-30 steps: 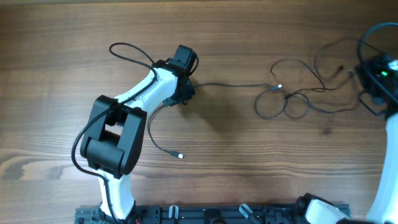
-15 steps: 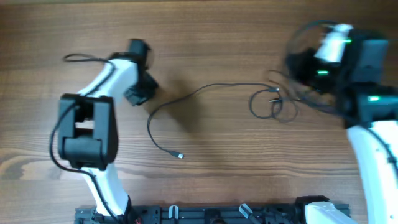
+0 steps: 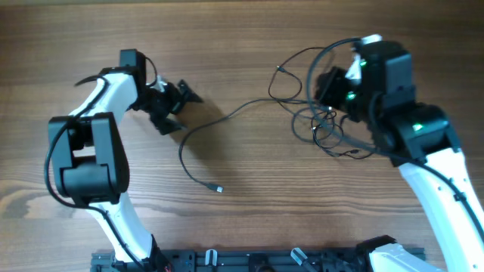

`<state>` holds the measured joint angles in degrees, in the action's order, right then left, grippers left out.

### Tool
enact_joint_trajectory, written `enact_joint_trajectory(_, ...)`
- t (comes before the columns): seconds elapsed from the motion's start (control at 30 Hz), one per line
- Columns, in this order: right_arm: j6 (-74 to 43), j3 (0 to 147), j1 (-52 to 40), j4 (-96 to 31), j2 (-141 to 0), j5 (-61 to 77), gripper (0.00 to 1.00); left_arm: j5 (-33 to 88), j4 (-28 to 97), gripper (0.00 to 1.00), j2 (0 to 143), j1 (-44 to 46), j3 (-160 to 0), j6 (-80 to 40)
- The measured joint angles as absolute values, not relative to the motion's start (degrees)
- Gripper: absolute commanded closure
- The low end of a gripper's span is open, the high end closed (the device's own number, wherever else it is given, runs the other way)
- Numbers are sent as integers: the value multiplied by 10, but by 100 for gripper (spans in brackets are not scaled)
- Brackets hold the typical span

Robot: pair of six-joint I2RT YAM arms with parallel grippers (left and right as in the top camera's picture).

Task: Untangle cables

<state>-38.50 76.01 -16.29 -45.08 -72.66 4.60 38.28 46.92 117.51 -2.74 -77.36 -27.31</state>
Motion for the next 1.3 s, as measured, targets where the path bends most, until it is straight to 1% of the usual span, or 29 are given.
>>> enact_joint_trajectory(0.07, -383, 760, -113, -456, -725, 19, 96, 460, 458, 0, 1176, -5, -771, -237)
enact_joint_trajectory(0.13, -383, 760, -71, -467, -725, 7, 96, 510, 431, 0, 1176, 22, -771, -216)
enact_joint_trajectory(0.23, -396, 761, -22, -511, -728, -34, 96, 543, 384, 0, 1176, 67, -770, -204)
enact_joint_trajectory(0.3, -422, 761, -8, -541, -737, -65, 96, 558, 350, 0, 1176, 110, -769, -200)
enact_joint_trajectory(0.4, -437, 762, 13, -577, -794, -110, 96, 569, 282, 0, 1177, 162, -768, -223)
enact_joint_trajectory(0.5, -437, 762, 13, -589, -845, -117, 96, 574, 201, 0, 1178, 195, -767, -316)
enact_joint_trajectory(0.63, -437, 762, 13, -590, -890, -106, 96, 576, 91, 0, 1178, 222, -765, -493)
enact_joint_trajectory(0.8, -437, 762, 13, -580, -893, -101, 96, 570, -19, 0, 1179, 281, -764, -617)
enact_joint_trajectory(0.9, -432, 762, 13, -578, -893, -101, 96, 547, -39, 0, 1179, 322, -764, -674)
enact_joint_trajectory(1.03, -428, 762, 13, -578, -893, -101, 96, 510, -41, 0, 1179, 353, -764, -741)
enact_joint_trajectory(1.3, -424, 762, 13, -596, -893, -100, 96, 341, -57, 3, 1179, 400, -764, -922)
